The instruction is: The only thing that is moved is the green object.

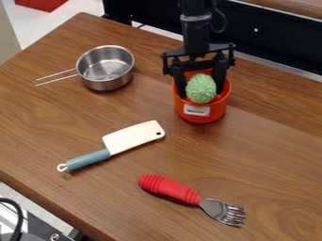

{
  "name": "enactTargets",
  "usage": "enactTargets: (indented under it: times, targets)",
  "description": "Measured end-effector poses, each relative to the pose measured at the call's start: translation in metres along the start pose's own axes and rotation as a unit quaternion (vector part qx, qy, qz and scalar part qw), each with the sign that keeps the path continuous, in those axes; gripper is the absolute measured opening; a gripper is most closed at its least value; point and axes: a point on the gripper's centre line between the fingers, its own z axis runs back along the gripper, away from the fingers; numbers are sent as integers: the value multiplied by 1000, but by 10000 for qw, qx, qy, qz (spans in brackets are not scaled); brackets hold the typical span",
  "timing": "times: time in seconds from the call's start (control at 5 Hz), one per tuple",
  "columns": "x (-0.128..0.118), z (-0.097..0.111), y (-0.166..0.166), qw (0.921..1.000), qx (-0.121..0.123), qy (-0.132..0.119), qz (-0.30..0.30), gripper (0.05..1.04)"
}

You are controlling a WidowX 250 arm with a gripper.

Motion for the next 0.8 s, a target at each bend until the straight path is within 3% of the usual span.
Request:
enactTargets:
  times: [0.2, 0.6, 0.8]
  targets:
    - [0, 2, -1, 10000, 18, -8, 38, 1006]
    - [2, 6, 5, 10000, 6, 85, 45, 1000]
    - [5, 18, 13, 9999, -108, -36, -17, 1000]
